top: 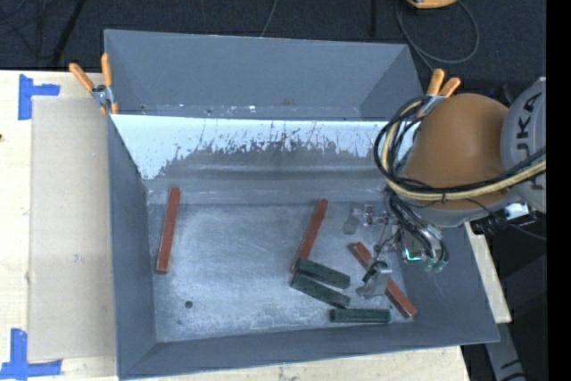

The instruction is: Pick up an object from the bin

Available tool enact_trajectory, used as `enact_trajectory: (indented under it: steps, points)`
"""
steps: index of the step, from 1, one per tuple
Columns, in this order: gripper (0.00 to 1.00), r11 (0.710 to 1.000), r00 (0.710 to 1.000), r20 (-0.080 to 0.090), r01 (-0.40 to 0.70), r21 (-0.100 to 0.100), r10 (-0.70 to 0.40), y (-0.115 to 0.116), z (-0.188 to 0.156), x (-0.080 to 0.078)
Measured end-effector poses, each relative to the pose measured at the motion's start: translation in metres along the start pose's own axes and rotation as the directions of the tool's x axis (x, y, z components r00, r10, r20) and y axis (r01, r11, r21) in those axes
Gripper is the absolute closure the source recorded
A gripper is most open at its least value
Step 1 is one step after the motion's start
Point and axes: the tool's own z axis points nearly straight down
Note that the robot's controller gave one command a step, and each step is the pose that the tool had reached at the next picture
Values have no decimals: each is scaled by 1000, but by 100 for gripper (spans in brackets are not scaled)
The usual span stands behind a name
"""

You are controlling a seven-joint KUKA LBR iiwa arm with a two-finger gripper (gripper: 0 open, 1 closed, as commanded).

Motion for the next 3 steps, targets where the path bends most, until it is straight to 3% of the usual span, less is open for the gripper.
enact_trajectory:
  steps: [1, 2, 3]
  points:
    - [0, 990, 990, 14, -143, -2, 143, 28, 105, -8]
    - [100, 990, 990, 13, -139, -1, 139, 28, 103, -8]
    - [100, 985, 985, 17, -172, -3, 172, 28, -46, -35]
